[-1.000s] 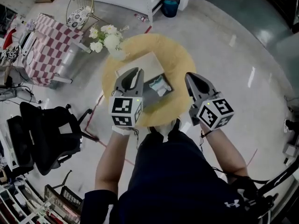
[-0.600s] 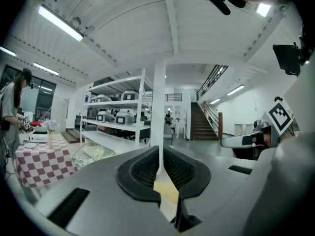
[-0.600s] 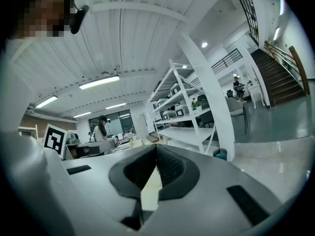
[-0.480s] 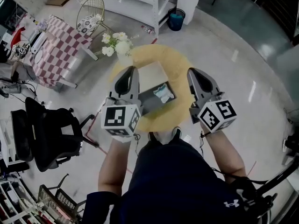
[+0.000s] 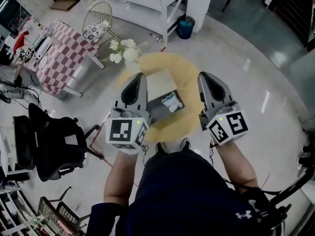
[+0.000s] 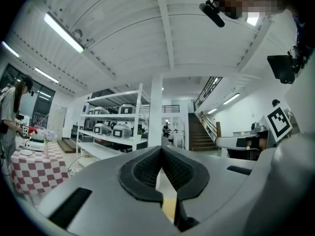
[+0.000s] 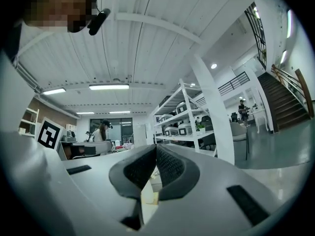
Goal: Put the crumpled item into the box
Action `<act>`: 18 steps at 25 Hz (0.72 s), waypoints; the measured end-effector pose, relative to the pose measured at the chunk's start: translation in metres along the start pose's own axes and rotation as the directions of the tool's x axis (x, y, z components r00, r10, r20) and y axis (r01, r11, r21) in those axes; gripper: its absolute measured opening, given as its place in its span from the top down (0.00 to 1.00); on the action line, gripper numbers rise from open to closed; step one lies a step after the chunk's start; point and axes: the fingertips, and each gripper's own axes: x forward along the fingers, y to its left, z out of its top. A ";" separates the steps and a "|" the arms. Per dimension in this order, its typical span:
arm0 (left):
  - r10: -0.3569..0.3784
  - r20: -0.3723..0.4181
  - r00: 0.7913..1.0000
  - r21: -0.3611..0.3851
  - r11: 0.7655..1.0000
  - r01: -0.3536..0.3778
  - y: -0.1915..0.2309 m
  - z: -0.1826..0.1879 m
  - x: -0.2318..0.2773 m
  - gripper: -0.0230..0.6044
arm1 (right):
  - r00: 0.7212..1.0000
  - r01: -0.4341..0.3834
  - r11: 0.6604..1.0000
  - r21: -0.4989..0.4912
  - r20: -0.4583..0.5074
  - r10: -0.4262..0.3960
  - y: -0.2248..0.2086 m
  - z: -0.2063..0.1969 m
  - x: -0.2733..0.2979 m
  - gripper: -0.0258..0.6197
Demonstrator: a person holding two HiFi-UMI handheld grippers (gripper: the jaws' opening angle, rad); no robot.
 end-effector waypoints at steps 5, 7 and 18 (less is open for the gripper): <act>-0.001 0.029 1.000 0.002 1.000 0.001 -0.006 0.013 -0.004 0.94 | 1.000 -0.001 0.999 -0.035 0.031 0.002 0.001 0.012 -0.004 0.96; 0.000 0.034 0.999 0.004 1.000 0.000 -0.007 0.016 -0.005 0.94 | 0.999 0.000 0.999 -0.046 0.038 0.002 0.001 0.015 -0.006 0.96; 0.001 0.028 1.000 0.007 1.000 -0.001 -0.008 0.009 -0.005 0.94 | 0.999 -0.007 0.997 -0.080 0.040 0.011 0.001 0.014 -0.007 0.96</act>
